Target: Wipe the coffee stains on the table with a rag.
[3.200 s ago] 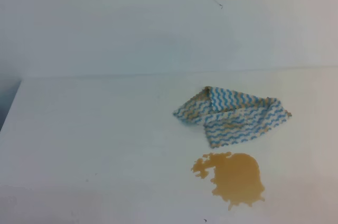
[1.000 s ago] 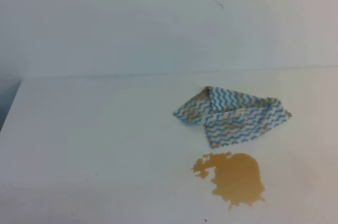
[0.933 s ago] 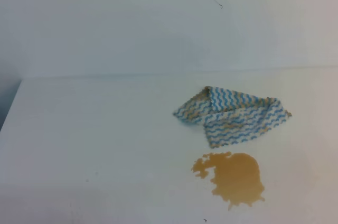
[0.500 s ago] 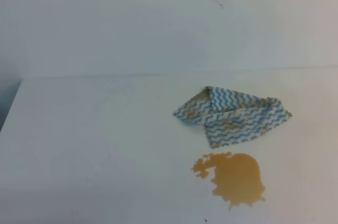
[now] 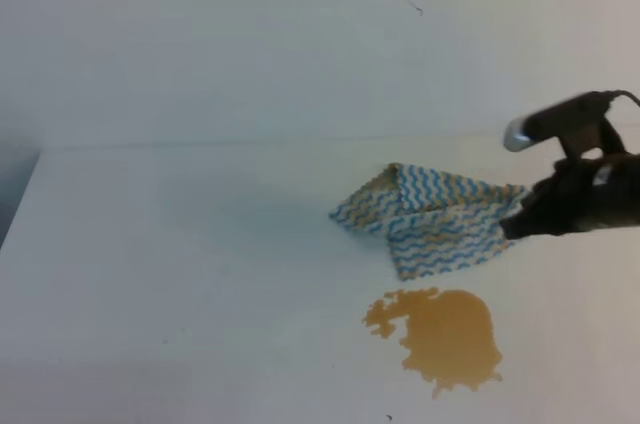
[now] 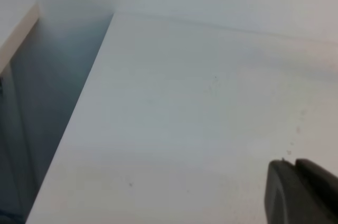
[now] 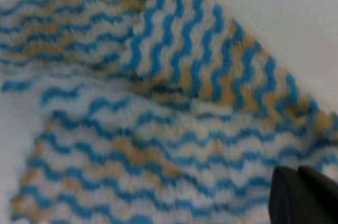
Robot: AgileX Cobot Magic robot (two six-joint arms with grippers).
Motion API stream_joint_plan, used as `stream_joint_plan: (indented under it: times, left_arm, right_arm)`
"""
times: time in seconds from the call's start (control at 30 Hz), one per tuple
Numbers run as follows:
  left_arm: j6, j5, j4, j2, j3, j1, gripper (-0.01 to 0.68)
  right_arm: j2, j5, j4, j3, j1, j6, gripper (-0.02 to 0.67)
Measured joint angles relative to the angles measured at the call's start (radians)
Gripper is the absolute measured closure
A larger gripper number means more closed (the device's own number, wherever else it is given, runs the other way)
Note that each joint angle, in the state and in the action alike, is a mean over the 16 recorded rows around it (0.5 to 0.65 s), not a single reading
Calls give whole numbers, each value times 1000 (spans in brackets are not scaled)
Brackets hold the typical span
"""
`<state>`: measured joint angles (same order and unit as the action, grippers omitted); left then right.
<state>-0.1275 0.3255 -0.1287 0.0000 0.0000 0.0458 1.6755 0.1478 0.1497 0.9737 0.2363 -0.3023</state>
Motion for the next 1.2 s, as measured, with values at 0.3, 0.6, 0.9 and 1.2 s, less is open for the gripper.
stream_joint_plan:
  times: [0.3, 0.6, 0.9, 1.2]
  left_arm:
    - [0, -1, 0, -2, 3, 0, 674]
    - [0, -1, 0, -2, 3, 0, 674]
    - [1, 0, 0, 0, 0, 0, 674]
    - [2, -1, 0, -2, 3, 0, 674]
  right_arm:
    - [343, 145, 12, 383, 71, -25, 649]
    - [478, 258, 46, 584, 117, -38, 651]
    - [509, 316, 40, 611, 136, -45, 652]
    - [546, 449, 12, 615, 136, -53, 652]
